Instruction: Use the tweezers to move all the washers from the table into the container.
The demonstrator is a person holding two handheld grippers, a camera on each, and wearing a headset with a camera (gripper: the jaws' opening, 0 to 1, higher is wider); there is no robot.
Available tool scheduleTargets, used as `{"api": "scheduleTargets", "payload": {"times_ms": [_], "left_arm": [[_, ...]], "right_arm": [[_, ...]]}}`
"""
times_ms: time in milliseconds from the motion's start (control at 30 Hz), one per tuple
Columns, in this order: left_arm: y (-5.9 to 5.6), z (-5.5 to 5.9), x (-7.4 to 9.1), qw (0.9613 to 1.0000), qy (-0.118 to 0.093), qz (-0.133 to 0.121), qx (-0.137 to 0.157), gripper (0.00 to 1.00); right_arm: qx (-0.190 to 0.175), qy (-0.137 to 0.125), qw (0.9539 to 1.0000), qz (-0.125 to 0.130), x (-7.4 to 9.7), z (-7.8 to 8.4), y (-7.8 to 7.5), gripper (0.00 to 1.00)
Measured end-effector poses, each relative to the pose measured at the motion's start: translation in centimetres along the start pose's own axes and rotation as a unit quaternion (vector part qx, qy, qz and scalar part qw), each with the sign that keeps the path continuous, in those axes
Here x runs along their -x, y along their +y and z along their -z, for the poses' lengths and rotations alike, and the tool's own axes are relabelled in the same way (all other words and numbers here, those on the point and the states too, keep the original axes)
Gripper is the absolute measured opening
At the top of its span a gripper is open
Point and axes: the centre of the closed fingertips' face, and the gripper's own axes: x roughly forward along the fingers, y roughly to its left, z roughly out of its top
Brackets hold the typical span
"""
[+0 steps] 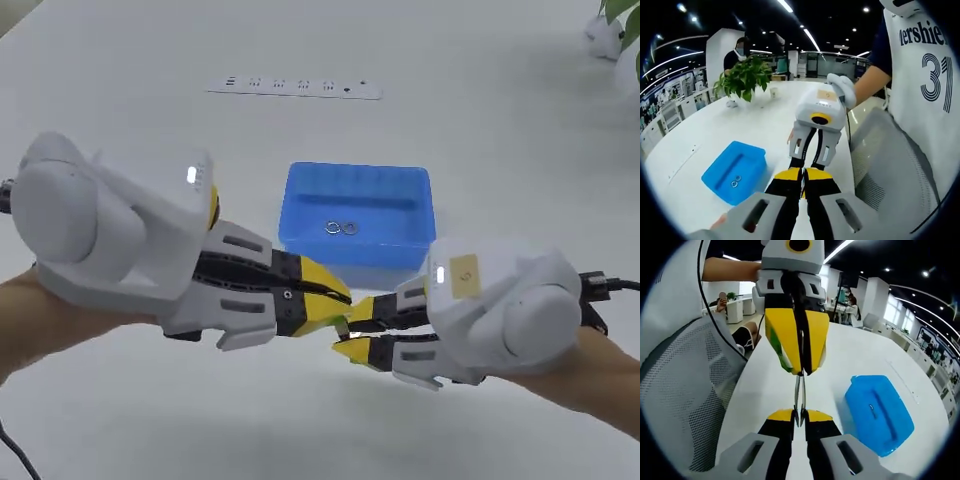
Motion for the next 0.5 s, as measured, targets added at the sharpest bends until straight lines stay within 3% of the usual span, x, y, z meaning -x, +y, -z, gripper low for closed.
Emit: {"api": "scheduleTargets", "payload": {"times_ms": [267,500], "left_arm": [[0.9,0.7,-1.1,0.9999,0.01,0.003,0.006,0.06],[1.6,1.2,-1.5,0.9997,0.019,0.008,0.009,0.06]], "right_arm": [[0.023,0.02,0.9995,0.011,-0.5,1.3,-1.0,0.1],[0.017,0.022,0.9996,0.012,-1.0,1.8,-1.5,0.11]]}}
